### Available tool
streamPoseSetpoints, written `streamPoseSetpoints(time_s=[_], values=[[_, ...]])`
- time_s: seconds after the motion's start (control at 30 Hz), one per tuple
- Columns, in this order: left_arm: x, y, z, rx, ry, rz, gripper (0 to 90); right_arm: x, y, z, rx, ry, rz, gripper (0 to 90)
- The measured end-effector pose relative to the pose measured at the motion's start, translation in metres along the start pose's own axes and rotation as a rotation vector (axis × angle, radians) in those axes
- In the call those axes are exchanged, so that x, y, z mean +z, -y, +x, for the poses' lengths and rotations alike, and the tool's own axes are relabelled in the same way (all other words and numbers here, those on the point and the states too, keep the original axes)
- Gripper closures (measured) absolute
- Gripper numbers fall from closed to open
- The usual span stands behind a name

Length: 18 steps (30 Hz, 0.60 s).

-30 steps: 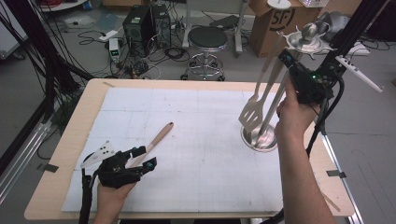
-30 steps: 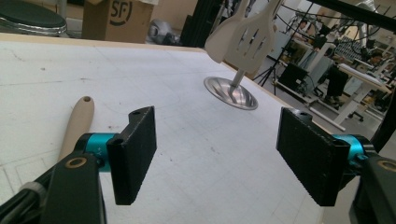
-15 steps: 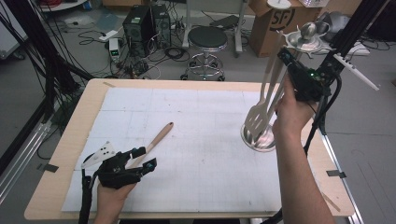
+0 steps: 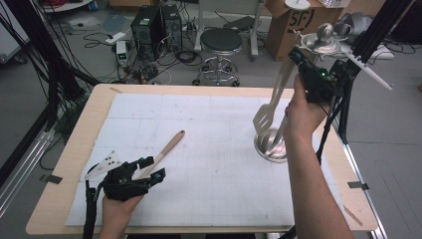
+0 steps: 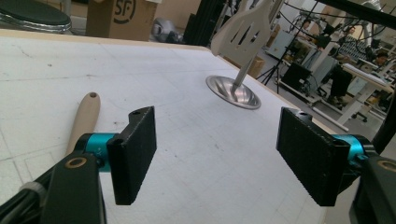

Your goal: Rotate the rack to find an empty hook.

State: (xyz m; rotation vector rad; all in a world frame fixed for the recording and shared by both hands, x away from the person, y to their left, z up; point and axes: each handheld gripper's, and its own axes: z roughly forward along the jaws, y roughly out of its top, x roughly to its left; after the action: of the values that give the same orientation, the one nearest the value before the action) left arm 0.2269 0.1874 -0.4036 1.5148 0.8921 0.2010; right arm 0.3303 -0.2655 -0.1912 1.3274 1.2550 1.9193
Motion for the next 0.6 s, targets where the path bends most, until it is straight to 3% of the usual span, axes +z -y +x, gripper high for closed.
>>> streamPoseSetpoints(time_s=[0.33, 0.5, 0.6], values=[[0.000, 0.000, -0.001, 0.001, 0.000, -0.003, 29.3, 0.003, 0.000, 0.001, 0.001, 0.004, 0.003, 90.0], [0.000, 0.000, -0.002, 0.004, 0.003, -0.001, 29.3, -0.013, 0.005, -0.005, 0.001, -0.038, -0.028, 90.0], [0.001, 0.000, -0.004, 0.009, 0.006, 0.000, 29.3, -0.024, 0.011, -0.011, -0.004, -0.036, -0.030, 90.0]])
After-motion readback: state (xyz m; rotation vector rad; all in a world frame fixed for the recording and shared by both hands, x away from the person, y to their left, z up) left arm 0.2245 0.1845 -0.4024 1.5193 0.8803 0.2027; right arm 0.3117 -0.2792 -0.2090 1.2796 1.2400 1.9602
